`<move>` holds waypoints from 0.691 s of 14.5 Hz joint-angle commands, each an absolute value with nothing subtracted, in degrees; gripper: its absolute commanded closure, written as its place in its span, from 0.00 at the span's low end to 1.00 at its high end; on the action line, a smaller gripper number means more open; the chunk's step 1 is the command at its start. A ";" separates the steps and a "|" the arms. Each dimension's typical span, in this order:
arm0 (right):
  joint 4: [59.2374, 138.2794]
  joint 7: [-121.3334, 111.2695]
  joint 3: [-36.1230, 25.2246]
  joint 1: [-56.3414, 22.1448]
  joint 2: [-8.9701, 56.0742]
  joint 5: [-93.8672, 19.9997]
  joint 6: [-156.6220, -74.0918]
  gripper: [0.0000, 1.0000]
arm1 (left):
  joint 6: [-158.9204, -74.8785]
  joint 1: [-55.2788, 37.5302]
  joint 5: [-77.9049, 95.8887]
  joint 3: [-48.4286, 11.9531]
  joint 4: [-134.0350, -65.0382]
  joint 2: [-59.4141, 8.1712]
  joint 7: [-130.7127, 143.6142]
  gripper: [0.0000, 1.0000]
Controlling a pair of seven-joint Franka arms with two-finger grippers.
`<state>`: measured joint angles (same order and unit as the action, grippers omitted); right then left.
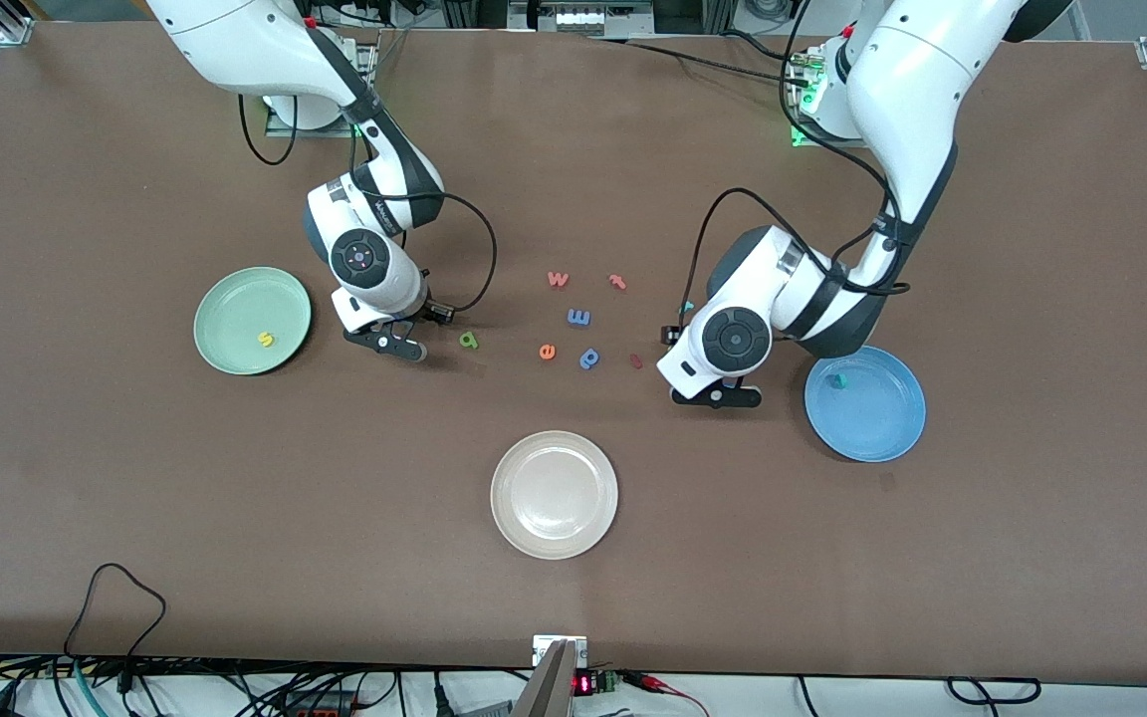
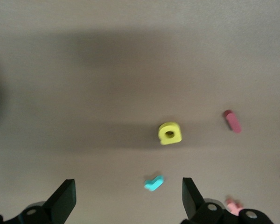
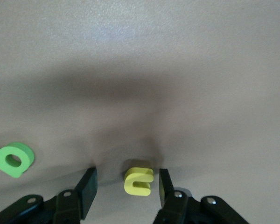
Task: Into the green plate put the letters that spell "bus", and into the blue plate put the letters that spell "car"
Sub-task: 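Grasp the yellow u with the right gripper while the left gripper grasps yellow letter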
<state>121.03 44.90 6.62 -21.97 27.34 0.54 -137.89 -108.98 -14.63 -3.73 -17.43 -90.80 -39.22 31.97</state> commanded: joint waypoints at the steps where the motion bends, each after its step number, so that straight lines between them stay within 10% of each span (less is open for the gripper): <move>1: 122.17 44.65 6.42 -21.97 25.67 0.70 -137.55 0.43 | -113.02 -14.06 -2.64 -17.58 -92.98 -39.37 33.31 0.00; 7: 124.98 43.24 6.42 -21.97 22.86 1.14 -137.99 0.46 | -121.72 -14.50 -2.64 -17.58 -95.98 -40.69 37.77 0.00; 10: 125.51 43.07 6.42 -22.32 22.41 1.32 -138.16 0.46 | -123.31 -15.73 -2.64 -17.58 -95.98 -41.48 38.41 0.25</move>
